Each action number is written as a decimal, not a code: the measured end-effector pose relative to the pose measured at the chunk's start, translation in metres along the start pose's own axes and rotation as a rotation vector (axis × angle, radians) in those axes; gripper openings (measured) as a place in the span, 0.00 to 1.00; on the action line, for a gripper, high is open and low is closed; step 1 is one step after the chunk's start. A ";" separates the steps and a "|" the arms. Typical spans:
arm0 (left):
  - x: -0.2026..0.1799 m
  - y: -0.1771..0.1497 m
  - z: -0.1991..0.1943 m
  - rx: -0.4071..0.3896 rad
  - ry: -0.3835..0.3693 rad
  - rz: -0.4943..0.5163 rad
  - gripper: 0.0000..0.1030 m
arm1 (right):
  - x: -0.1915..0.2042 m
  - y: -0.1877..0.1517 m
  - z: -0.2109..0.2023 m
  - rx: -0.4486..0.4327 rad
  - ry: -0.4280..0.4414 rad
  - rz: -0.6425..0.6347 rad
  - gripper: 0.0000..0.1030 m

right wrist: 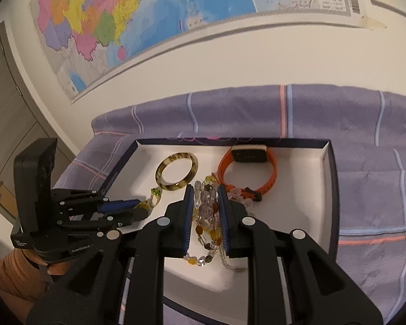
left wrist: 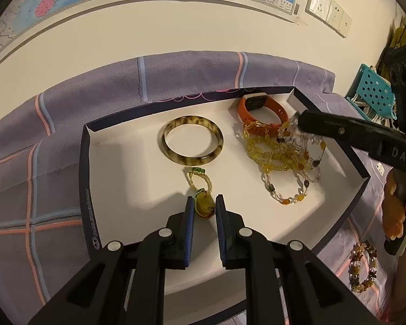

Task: Organize jewelry
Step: 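Lower both tools and open them to release the pendant and necklace in the tray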

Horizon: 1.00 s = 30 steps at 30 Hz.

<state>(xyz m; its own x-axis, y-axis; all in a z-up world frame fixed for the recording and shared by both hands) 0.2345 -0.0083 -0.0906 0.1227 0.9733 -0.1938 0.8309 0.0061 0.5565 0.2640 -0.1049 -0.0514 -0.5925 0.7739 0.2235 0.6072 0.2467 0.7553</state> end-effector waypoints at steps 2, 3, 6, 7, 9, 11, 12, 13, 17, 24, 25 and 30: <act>0.000 0.000 0.000 0.000 -0.001 0.000 0.14 | 0.000 -0.003 0.002 0.008 0.005 -0.001 0.18; 0.000 0.001 0.000 0.001 -0.001 -0.001 0.14 | 0.001 -0.004 0.003 0.012 0.005 -0.002 0.18; 0.000 0.001 0.001 0.000 -0.001 -0.001 0.14 | 0.002 -0.005 0.007 0.024 0.005 -0.007 0.18; 0.000 0.002 0.001 0.000 -0.002 -0.004 0.14 | 0.002 -0.006 0.009 0.029 0.005 -0.006 0.18; 0.000 0.003 0.002 -0.001 -0.001 -0.007 0.14 | 0.002 -0.008 0.011 0.035 0.004 -0.005 0.19; 0.000 0.003 0.002 0.000 -0.001 -0.011 0.14 | 0.002 -0.011 0.014 0.045 0.007 -0.001 0.22; 0.000 0.003 0.002 0.000 -0.001 -0.013 0.14 | 0.002 -0.012 0.015 0.051 0.007 0.003 0.22; 0.000 0.003 0.002 0.000 0.001 -0.012 0.14 | 0.001 -0.013 0.016 0.054 0.004 0.004 0.22; -0.001 0.004 0.002 -0.005 0.005 -0.016 0.14 | -0.001 -0.015 0.014 0.052 0.000 0.018 0.22; -0.001 0.007 0.003 -0.011 0.000 -0.028 0.17 | 0.002 -0.012 0.000 0.022 0.008 0.019 0.32; -0.001 0.007 0.003 -0.012 0.001 -0.030 0.20 | 0.003 -0.013 -0.002 0.019 0.009 0.018 0.32; 0.000 0.006 -0.003 -0.027 0.013 -0.024 0.43 | 0.007 -0.016 -0.014 0.003 0.011 0.019 0.42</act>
<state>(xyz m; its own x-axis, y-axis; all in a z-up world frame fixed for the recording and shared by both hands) 0.2382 -0.0075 -0.0850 0.0958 0.9757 -0.1969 0.8187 0.0353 0.5731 0.2428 -0.1116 -0.0528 -0.5870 0.7717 0.2447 0.6196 0.2338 0.7493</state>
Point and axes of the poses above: each gripper's, at about its wrist camera, not at the fingertips, and z roughly the way its jaws point, x to its left, y to its top, the point moved 9 cm from there along z, roughly the way its jaws point, and after that the axes turned 10 degrees about -z, right-handed, at the moved point
